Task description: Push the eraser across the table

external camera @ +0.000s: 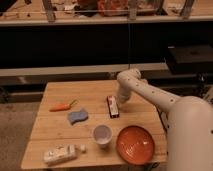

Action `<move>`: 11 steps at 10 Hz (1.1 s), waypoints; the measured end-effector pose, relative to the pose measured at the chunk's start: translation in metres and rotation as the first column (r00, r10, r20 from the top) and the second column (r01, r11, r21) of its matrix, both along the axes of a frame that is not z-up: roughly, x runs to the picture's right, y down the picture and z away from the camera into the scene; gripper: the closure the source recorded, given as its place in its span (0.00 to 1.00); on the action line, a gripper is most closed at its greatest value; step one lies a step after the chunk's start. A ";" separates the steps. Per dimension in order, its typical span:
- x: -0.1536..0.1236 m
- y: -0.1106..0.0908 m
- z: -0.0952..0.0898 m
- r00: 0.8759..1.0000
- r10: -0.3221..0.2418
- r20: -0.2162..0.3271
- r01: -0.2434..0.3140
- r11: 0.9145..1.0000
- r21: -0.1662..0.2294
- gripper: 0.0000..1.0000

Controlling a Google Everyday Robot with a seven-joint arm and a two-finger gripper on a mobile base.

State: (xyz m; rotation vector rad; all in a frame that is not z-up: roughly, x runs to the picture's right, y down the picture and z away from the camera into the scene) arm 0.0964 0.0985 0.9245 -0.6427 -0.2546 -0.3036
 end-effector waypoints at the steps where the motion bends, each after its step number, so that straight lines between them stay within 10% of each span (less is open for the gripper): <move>1: -0.001 0.002 -0.002 1.000 -0.009 -0.005 0.009 1.000 0.003 1.00; 11: -0.026 0.007 -0.012 1.000 -0.002 -0.006 0.002 1.000 0.024 1.00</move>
